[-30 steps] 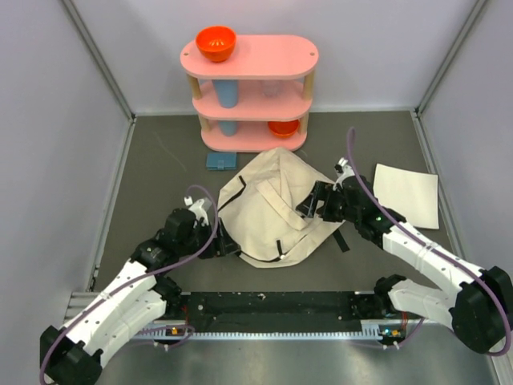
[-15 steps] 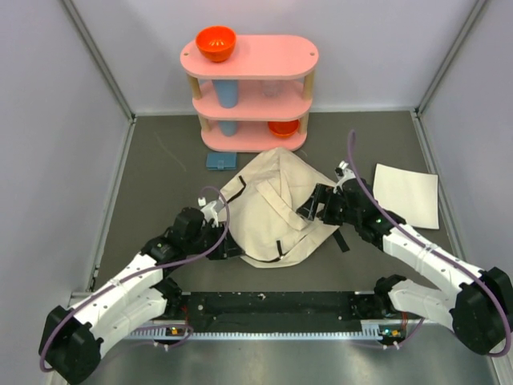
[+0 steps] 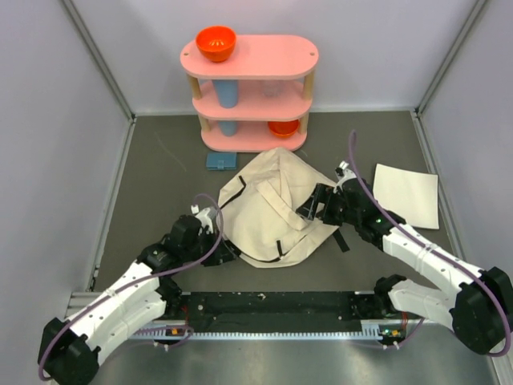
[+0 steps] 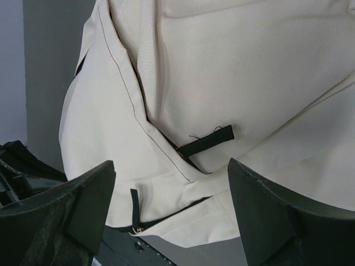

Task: Pack the student bag
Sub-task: Adjust the student bag at the center of the board.

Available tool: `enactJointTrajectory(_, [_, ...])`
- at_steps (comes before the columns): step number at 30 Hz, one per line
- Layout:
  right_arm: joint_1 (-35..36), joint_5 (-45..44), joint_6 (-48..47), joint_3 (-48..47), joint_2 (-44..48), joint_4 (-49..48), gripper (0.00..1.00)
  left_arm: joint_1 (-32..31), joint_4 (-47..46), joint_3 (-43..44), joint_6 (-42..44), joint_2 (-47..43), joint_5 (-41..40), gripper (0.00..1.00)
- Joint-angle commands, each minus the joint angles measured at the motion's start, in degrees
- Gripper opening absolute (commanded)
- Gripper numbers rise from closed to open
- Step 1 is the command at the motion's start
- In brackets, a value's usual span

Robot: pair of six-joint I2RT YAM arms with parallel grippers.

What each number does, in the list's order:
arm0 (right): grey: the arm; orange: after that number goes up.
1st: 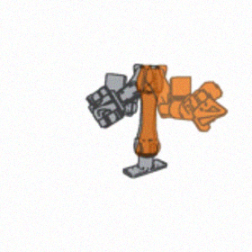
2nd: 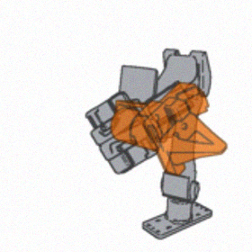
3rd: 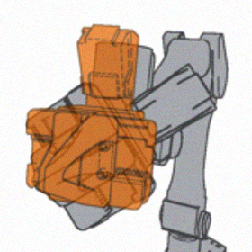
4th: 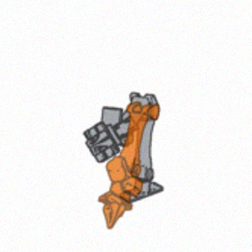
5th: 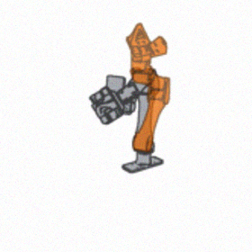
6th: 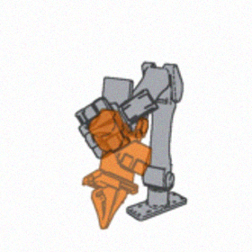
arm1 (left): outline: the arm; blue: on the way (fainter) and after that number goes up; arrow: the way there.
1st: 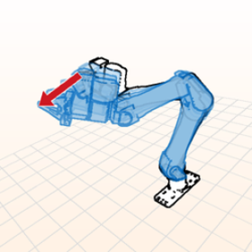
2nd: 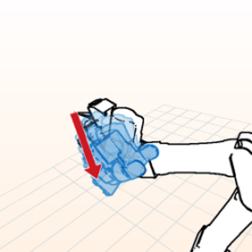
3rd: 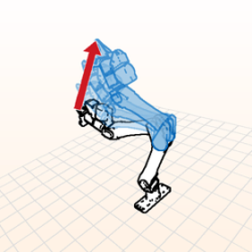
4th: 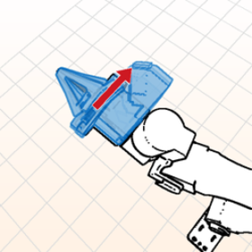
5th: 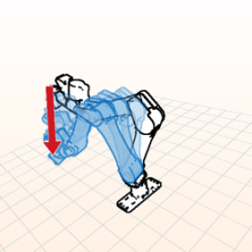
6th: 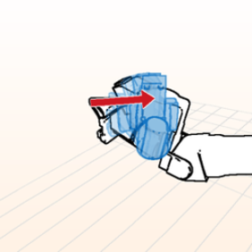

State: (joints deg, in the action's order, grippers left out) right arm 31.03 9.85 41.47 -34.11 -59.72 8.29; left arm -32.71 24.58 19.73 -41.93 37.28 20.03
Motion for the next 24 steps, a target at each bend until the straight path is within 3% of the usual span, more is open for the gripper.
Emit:
enactJointTrajectory(1, [0.35,0.26,0.36,0.27,-0.04,-1.88,0.81,-0.25,-0.93,0.92,0.71,3.84,-2.45,0.18])
enactJointTrajectory(2, [0.44,0.26,0.36,0.36,-0.04,-1.88,0.81,-0.25,-1.72,1.02,0.97,4.46,-2.71,0.24])
enactJointTrajectory(5, [0.35,0.26,0.63,0.62,0.05,-1.97,0.81,-0.25,-6.64,1.63,0.10,6.58,-3.94,0.27])
enactJointTrajectory(10, [0.35,0.17,0.71,1.23,0.22,-1.70,0.81,-0.25,-17.60,2.42,-2.01,7.01,-9.37,0.55])
enactJointTrajectory(17, [0.35,0.44,0.36,1.50,-0.57,-1.70,0.81,-0.25,-28.96,4.53,-4.38,14.39,-7.12,0.64])
enactJointTrajectory(24, [0.35,1.23,0.45,1.41,-2.41,-1.70,0.81,-0.34,-26.87,6.64,-5.44,18.27,-8.52,0.75])
